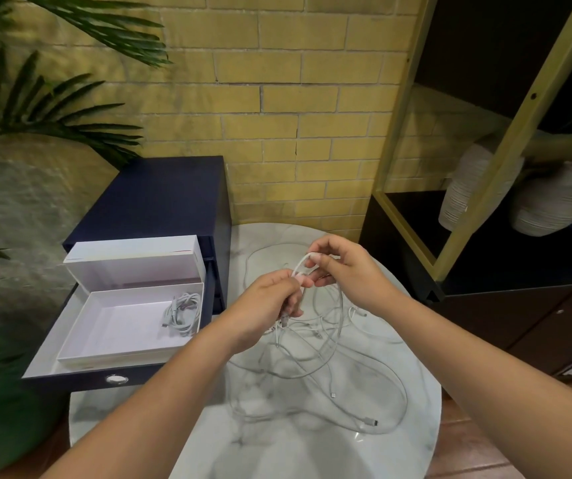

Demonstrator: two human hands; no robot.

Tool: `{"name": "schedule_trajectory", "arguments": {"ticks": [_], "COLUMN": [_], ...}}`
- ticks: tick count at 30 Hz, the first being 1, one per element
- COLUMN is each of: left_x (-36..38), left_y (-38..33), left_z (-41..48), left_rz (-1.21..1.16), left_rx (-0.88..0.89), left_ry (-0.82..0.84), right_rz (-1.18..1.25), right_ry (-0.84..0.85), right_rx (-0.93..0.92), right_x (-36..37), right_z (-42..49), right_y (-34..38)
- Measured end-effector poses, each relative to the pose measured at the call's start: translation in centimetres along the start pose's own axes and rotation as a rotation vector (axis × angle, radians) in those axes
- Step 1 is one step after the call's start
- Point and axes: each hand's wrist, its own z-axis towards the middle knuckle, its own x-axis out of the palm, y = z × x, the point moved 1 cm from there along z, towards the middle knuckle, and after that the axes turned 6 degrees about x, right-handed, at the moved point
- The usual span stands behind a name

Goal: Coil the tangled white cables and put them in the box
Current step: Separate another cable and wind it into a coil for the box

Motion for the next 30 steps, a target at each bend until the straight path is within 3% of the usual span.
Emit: {"name": "schedule_trajectory", "arguments": {"ticks": [4, 6, 8, 11, 14, 16, 19, 23, 27, 30], "left_x": [0.1, 0.0, -0.1, -0.1, -0.1, -0.7, -1.8, -2.6, -2.6, -2.1], "left_y": [-0.2, -0.7, -1.1, -1.1, -0.4, 0.2, 1.4, 3.2, 4.1, 4.1], "left_z": [0.2, 0.3, 0.5, 0.8, 1.3, 1.6, 1.6, 1.1, 0.7, 0.6], "left_rz": [-0.204, -0.336, -0.440, -0.417, -0.263, -0.032, 0.341, 0.674, 0.762, 0.699], "left_rx": [0.035, 0.047, 0.065, 0.088, 0.128, 0.159, 0.191, 0.218, 0.129, 0.071], "left_ry": [-0.109, -0.114, -0.102, -0.108, -0.181, -0.230, -0.205, -0.139, -0.003, 0.091], "right_rz": [-0.244, -0.403, -0.521, -0.651, -0.798, -0.857, -1.057, -1.186, -1.299, -1.347], "right_ry": [-0.132, -0.094, 0.024, 0.254, 0.534, 0.641, 0.577, 0.469, 0.344, 0.270], "right_rx": [-0.008, 0.021, 0.103, 0.190, 0.261, 0.258, 0.084, 0.000, -0.098, -0.281], "right_x": [-0.3, -0.3, 0.2, 1.8, 3.4, 3.7, 2.9, 1.0, -0.3, -0.8], "right_z": [0.2, 0.1, -0.4, -1.8, -3.1, -3.8, -3.4, -2.5, -1.4, -1.0], "right_y": [-0.9, -1.8, -2.4, -2.3, -1.6, -1.2, -0.2, 1.1, 1.7, 1.5]}}
